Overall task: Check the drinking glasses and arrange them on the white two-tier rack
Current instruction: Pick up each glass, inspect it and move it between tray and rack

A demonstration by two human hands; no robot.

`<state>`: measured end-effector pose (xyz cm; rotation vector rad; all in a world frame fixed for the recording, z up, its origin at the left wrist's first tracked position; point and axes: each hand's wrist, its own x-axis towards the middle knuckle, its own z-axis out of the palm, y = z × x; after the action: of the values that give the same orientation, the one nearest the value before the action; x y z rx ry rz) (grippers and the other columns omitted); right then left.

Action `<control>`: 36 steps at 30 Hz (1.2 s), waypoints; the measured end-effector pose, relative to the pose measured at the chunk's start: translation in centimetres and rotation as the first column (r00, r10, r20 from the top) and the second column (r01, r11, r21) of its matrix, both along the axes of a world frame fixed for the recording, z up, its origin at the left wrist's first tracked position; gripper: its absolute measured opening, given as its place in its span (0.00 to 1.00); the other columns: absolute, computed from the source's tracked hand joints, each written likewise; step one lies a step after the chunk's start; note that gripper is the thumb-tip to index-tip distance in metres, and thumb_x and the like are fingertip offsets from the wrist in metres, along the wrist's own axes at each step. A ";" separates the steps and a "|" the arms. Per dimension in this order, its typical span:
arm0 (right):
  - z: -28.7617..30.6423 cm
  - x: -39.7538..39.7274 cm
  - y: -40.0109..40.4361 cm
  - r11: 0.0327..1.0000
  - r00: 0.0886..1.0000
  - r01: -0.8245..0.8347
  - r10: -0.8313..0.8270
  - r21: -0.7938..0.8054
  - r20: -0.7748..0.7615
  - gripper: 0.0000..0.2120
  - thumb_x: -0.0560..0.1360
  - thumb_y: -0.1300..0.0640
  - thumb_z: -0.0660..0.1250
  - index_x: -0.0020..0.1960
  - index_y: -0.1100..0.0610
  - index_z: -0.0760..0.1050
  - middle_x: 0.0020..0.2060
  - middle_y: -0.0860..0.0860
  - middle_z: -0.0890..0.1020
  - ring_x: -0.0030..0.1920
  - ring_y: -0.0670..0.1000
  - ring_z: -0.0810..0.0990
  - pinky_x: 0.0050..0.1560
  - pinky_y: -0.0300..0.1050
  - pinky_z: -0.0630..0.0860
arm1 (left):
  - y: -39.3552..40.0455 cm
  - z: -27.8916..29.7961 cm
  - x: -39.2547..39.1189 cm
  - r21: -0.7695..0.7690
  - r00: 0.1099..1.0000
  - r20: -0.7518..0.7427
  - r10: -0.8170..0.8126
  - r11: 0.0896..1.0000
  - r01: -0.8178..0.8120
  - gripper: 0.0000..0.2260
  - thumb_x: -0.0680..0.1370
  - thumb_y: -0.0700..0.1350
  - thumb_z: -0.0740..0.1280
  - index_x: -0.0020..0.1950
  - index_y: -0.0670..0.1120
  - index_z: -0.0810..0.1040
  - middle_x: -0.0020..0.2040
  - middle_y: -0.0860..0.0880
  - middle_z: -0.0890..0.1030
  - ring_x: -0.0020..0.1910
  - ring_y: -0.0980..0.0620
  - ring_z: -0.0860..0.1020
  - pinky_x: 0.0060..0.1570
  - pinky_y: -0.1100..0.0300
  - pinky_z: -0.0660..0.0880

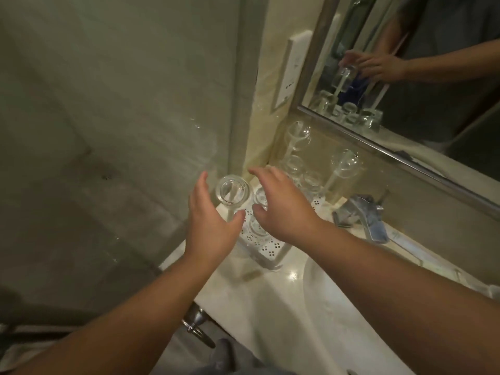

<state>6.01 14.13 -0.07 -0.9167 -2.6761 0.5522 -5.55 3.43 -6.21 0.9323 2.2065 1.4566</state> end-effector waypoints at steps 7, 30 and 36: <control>-0.7 -2.2 1.2 0.990 0.993 -0.047 0.061 -0.135 0.096 0.33 0.72 0.61 0.68 0.75 0.51 0.63 0.69 0.51 0.70 0.68 0.52 0.70 0.61 0.37 0.64 | 2.1 -1.7 -2.0 -0.021 0.976 0.178 -0.126 0.991 0.132 0.44 0.60 0.54 0.81 0.73 0.60 0.65 0.66 0.56 0.77 0.63 0.57 0.77 0.63 0.51 0.75; 4.1 -0.1 0.1 0.992 0.936 -0.012 -0.031 -0.122 -0.351 0.29 0.67 0.60 0.79 0.67 0.51 0.77 0.58 0.46 0.79 0.59 0.43 0.76 0.62 0.30 0.67 | 1.3 5.8 -2.7 0.178 0.980 -0.049 -0.191 0.964 0.197 0.38 0.61 0.59 0.80 0.69 0.65 0.72 0.60 0.60 0.78 0.62 0.61 0.76 0.65 0.58 0.73; 6.8 3.1 -1.2 0.983 0.910 0.037 -0.107 -0.180 -0.401 0.31 0.68 0.56 0.79 0.65 0.36 0.72 0.76 0.46 0.64 0.76 0.48 0.61 0.74 0.41 0.60 | 0.5 9.5 -0.5 0.203 0.960 -0.147 -0.237 0.943 0.264 0.37 0.62 0.56 0.82 0.70 0.62 0.74 0.59 0.61 0.79 0.60 0.68 0.75 0.55 0.77 0.67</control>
<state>9.11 12.90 6.73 -0.8294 -2.2352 0.8600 -6.07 3.92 3.24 1.3547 1.9421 1.5783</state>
